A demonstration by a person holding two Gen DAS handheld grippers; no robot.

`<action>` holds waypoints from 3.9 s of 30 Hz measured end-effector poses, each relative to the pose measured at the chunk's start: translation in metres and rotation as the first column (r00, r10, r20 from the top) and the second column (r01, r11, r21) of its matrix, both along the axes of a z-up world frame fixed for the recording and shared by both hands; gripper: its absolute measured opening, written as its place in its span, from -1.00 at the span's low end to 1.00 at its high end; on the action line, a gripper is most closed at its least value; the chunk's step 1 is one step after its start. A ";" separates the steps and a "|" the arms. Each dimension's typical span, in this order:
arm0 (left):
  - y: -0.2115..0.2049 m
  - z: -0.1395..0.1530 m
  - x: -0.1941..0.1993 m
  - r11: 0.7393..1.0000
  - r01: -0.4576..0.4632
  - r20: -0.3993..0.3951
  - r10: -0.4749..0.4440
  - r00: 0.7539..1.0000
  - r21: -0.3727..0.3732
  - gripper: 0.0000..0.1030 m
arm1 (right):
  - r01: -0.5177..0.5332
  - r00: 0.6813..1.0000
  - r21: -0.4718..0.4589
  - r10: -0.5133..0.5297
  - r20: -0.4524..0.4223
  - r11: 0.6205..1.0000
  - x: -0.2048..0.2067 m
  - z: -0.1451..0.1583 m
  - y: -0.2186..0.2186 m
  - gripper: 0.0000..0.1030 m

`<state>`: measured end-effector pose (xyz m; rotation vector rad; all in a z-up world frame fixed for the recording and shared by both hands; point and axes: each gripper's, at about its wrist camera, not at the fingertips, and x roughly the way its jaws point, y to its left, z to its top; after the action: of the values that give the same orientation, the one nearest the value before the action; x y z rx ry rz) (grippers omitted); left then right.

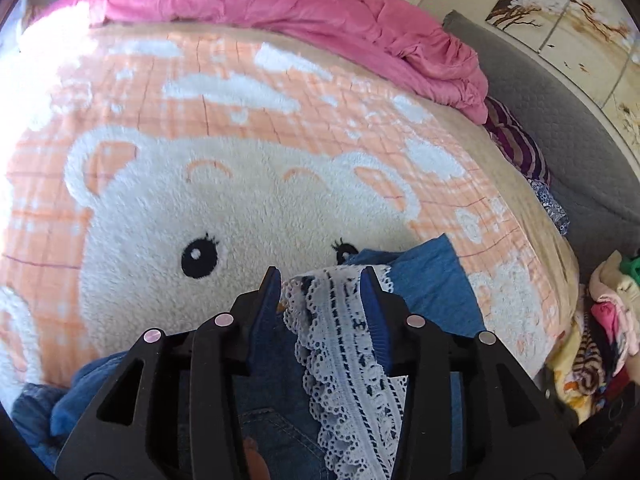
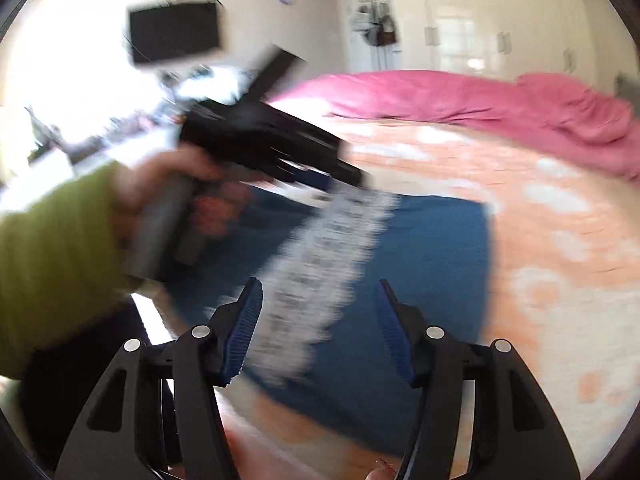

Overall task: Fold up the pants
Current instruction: 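Lift the lace hems with both grippers and fold the legs toward the waistband, then lay the hems onto the waistband and open both grippers, then move both grippers to the folded edge of the pants, then grasp the folded edge with both grippers and fold it over again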

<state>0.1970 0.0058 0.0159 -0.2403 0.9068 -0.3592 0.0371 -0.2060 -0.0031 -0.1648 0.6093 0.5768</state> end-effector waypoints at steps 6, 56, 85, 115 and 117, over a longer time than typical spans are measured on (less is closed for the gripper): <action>-0.012 0.016 -0.015 0.999 -0.005 0.066 0.002 0.998 0.046 -0.23 | 0.048 0.988 -0.078 -0.059 -0.140 0.996 0.009 -0.029 0.000 0.10; -0.017 0.000 -0.153 0.955 -0.184 0.068 0.173 0.983 0.234 0.69 | 0.347 0.937 0.144 -0.338 -0.083 0.927 0.026 -0.006 -0.067 0.82; 0.128 0.015 -0.204 0.872 -0.478 0.059 0.474 0.878 0.104 0.81 | 0.073 0.990 0.182 -0.050 -0.128 0.981 0.040 0.057 0.032 0.91; 0.149 -0.044 -0.176 0.891 -0.408 -0.180 0.376 0.909 -0.200 -0.08 | -0.476 0.822 -0.158 0.374 -0.430 0.865 0.112 0.009 0.284 0.89; 0.148 -0.044 -0.175 0.890 -0.409 -0.180 0.377 0.908 -0.202 -0.08 | -0.506 0.802 -0.168 0.389 -0.453 0.846 0.112 -0.002 0.293 0.58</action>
<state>0.0217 0.1534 -0.0280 -0.6659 0.9243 -0.0690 0.1494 0.0867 -0.0051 -0.4808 1.0733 1.0051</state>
